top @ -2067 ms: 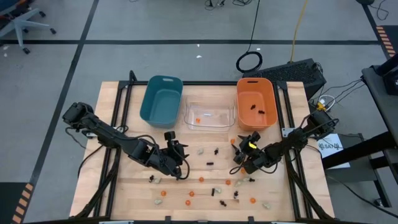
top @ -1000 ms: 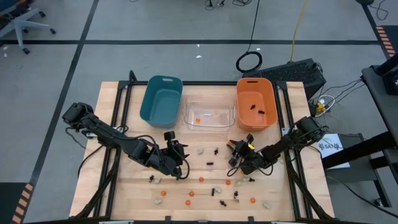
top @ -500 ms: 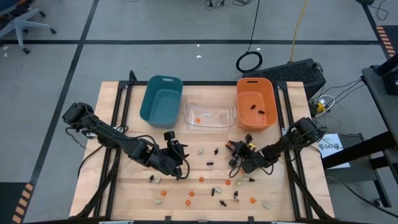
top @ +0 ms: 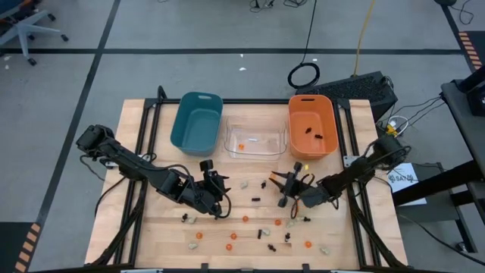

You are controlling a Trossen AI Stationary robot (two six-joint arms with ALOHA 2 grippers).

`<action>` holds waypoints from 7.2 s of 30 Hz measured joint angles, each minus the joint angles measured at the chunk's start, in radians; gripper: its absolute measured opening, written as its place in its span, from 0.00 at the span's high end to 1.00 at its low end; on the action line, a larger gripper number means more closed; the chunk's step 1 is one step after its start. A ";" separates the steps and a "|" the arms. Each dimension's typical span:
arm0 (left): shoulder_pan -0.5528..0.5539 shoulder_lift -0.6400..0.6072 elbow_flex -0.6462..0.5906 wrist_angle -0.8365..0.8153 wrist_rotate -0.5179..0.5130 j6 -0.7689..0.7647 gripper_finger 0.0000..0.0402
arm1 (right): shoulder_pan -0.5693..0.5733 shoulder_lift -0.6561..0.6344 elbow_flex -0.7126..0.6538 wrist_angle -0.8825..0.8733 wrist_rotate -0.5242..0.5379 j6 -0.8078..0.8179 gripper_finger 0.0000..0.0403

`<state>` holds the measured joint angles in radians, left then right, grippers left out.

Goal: Sort Halloween decoration
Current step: Put the orange pumpkin toy into the transparent bin

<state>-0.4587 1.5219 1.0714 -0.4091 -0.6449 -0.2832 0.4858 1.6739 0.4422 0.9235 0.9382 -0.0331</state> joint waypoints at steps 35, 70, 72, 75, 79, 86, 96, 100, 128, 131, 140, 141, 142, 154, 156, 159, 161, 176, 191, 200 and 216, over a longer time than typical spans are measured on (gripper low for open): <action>0.000 0.000 0.000 0.004 -0.004 0.001 0.57 | 0.001 -0.367 0.017 -0.061 -0.106 -0.652 0.83; 0.000 0.073 0.000 0.010 -0.015 -0.024 0.57 | -0.604 -0.366 0.339 -0.835 -0.520 0.251 0.82; 0.000 0.076 0.000 0.011 -0.015 -0.025 0.57 | -0.640 -0.355 0.339 -0.862 -0.583 0.273 0.82; 0.000 0.076 0.000 0.018 -0.015 -0.026 0.57 | -0.675 -0.324 0.339 -0.893 -0.626 0.284 0.82; 0.000 0.076 0.000 0.035 -0.015 -0.027 0.57 | -0.692 -0.282 0.339 -0.891 -0.629 0.288 0.82; 0.000 0.076 0.000 0.036 -0.015 -0.051 0.57 | -0.702 -0.250 0.339 -0.888 -0.628 0.313 0.74; -0.002 0.076 0.000 0.033 0.009 -0.079 0.57 | -0.680 -0.303 0.340 -0.883 -0.629 0.266 0.58; -0.006 0.076 0.000 0.023 0.049 -0.105 0.57 | -0.631 -0.374 0.339 -0.888 -0.629 0.226 0.58; -0.134 0.074 -0.045 -0.180 0.303 -0.209 0.57 | 0.119 -0.147 0.339 -0.699 -0.467 0.258 0.59; -0.119 0.074 -0.108 -0.154 0.335 -0.223 0.57 | 0.141 -0.092 0.339 -0.628 -0.473 0.231 0.59; -0.066 0.074 -0.244 0.001 0.347 -0.231 0.57 | 0.151 -0.068 0.339 -0.598 -0.467 0.253 0.59; -0.060 0.074 -0.259 0.022 0.348 -0.227 0.57 | 0.151 -0.068 0.339 -0.599 -0.467 0.255 0.59; -0.053 0.074 -0.274 0.048 0.351 -0.225 0.57 | 0.151 -0.068 0.339 -0.599 -0.467 0.257 0.59; -0.027 0.074 -0.370 0.195 0.364 -0.223 0.57 | 0.180 -0.067 0.339 -0.602 -0.465 0.294 0.59; -0.026 0.074 -0.375 0.219 0.376 -0.207 0.57 | 0.180 -0.067 0.339 -0.602 -0.464 0.293 0.59; -0.018 0.074 -0.376 0.225 0.375 -0.200 0.57 | 0.179 -0.067 0.339 -0.602 -0.463 0.289 0.59; -0.006 0.074 -0.376 0.224 0.375 -0.201 0.57 | 0.179 -0.067 0.339 -0.602 -0.463 0.288 0.59; 0.041 0.074 -0.376 0.210 0.433 -0.172 0.59 | 0.179 -0.067 0.339 -0.601 -0.463 0.282 0.59; 0.040 0.112 -0.373 0.247 0.418 -0.126 0.78 | 0.179 -0.067 0.339 -0.600 -0.463 0.279 0.59; 0.040 0.113 -0.374 0.274 0.405 -0.096 0.78 | 0.179 -0.067 0.338 -0.599 -0.463 0.279 0.59; 0.040 0.087 -0.315 0.235 0.337 0.088 0.78 | 0.179 -0.067 0.338 -0.599 -0.407 0.275 0.59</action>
<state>-0.4187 1.6089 0.7559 -0.1737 -0.3077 -0.1951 0.6647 1.6070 0.7807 0.3241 0.5312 0.2417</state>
